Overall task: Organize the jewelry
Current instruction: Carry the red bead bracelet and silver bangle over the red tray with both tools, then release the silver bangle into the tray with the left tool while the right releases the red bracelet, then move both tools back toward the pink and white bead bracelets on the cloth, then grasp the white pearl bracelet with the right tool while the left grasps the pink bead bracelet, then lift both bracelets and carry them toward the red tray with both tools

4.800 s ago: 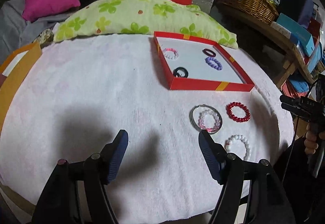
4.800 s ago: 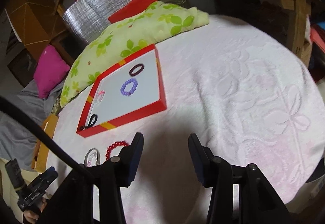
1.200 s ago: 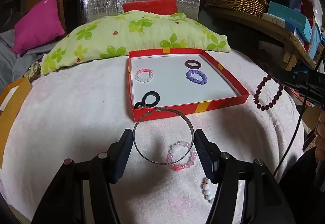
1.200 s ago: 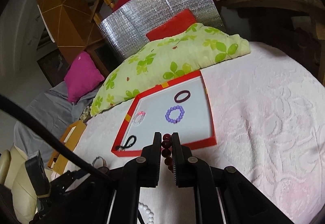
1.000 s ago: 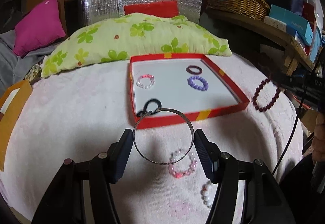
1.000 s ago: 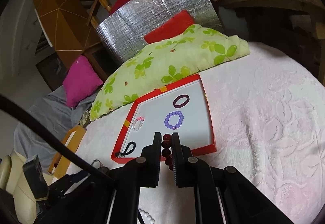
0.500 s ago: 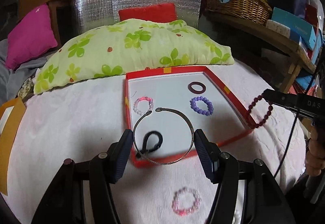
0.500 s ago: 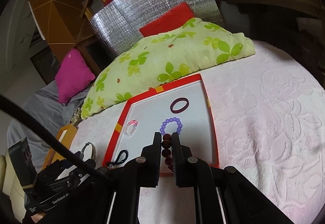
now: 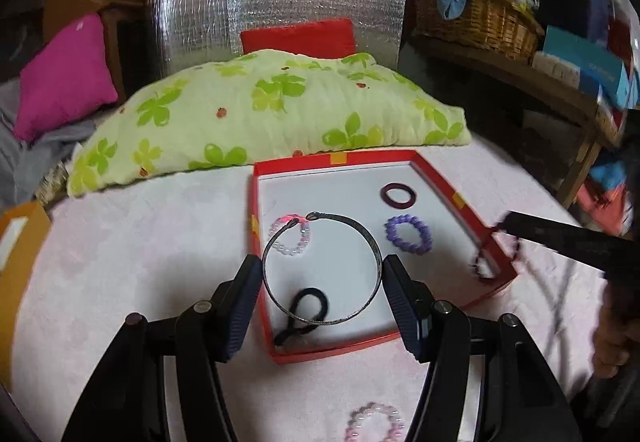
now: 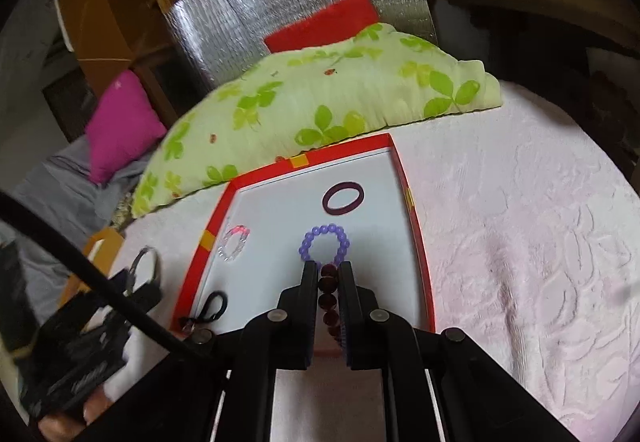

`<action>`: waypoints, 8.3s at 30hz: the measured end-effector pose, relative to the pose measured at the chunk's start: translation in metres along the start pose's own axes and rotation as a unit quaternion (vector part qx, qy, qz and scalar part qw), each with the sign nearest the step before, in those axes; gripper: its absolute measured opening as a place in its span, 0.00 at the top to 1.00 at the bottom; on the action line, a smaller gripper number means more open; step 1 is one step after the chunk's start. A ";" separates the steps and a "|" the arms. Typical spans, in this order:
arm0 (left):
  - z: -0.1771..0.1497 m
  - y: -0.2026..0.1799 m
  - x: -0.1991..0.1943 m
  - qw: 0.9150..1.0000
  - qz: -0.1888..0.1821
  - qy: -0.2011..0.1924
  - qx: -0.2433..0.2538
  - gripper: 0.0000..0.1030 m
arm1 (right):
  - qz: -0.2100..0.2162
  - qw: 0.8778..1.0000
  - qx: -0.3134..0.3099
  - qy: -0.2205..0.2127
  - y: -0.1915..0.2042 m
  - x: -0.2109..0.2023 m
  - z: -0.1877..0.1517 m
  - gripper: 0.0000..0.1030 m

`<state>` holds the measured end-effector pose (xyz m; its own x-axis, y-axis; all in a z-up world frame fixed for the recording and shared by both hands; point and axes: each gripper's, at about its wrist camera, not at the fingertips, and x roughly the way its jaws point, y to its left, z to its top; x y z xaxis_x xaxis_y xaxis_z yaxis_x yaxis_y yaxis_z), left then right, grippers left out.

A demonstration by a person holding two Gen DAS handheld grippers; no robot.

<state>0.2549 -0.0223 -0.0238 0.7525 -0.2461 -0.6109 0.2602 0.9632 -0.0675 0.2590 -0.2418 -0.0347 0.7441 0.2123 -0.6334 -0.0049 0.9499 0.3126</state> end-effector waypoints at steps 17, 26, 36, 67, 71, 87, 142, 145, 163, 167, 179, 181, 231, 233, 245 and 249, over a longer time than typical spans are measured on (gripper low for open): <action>0.005 0.038 0.000 0.998 -0.014 -0.002 -0.054 0.39 | -0.049 0.996 -0.030 0.064 0.065 0.093 0.092 0.90; 0.009 0.045 0.019 0.998 -0.009 0.015 -0.065 0.39 | 0.002 0.992 -0.063 0.113 0.080 0.149 0.097 0.90; 0.010 0.037 0.045 0.997 -0.025 0.038 -0.055 0.39 | 0.025 0.992 -0.030 0.124 0.049 0.193 0.105 0.90; 0.009 0.011 0.051 0.998 -0.036 0.049 -0.017 0.35 | 0.044 0.998 -0.023 0.024 -0.048 -0.019 0.016 0.51; 0.001 0.019 0.036 0.998 -0.026 0.049 -0.021 0.35 | 0.047 0.996 -0.051 0.047 -0.042 -0.047 -0.035 0.51; -0.073 0.021 -0.042 0.996 0.073 0.040 0.040 0.33 | 0.077 0.982 -0.121 0.123 0.009 -0.064 -0.147 0.51; -0.116 -0.018 0.007 0.987 -0.040 0.152 0.026 0.27 | -0.012 0.995 -0.053 0.088 -0.022 -0.027 -0.136 0.52; -0.118 -0.020 0.008 0.987 -0.043 0.151 0.034 0.22 | -0.019 0.993 -0.078 0.085 -0.015 -0.025 -0.140 0.52; -0.111 -0.025 0.007 0.991 -0.053 0.117 0.043 0.69 | -0.069 0.990 -0.103 0.073 -0.017 -0.023 -0.141 0.84; -0.112 -0.031 0.006 0.990 -0.061 0.113 0.061 0.83 | -0.070 0.990 -0.102 0.074 -0.016 -0.024 -0.142 0.84; -0.107 -0.028 -0.006 0.991 -0.071 0.095 0.058 0.92 | -0.046 0.993 -0.100 0.050 -0.011 -0.033 -0.136 0.88; -0.105 -0.026 -0.010 0.992 -0.073 0.087 0.055 0.92 | -0.043 0.993 -0.099 0.046 -0.010 -0.034 -0.136 0.88; -0.084 -0.012 -0.042 0.993 -0.109 0.033 0.013 0.92 | -0.022 0.994 -0.083 -0.067 0.000 -0.084 -0.107 0.90; -0.084 -0.016 -0.041 0.993 -0.113 0.035 0.014 0.92 | -0.017 0.995 -0.075 -0.071 -0.003 -0.087 -0.102 0.90; -0.074 -0.023 -0.041 0.992 -0.122 0.040 0.003 0.92 | 0.017 0.995 -0.046 -0.082 -0.014 -0.085 -0.062 0.90; -0.060 -0.029 -0.043 0.992 -0.123 0.037 0.010 0.92 | 0.032 0.996 -0.037 -0.081 -0.015 -0.077 -0.045 0.90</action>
<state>0.1785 -0.0328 -0.0432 0.6181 -0.4637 -0.6348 0.4431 0.8725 -0.2059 0.1723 -0.2625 -0.0226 0.8382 0.2385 -0.4904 -0.0997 0.9512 0.2922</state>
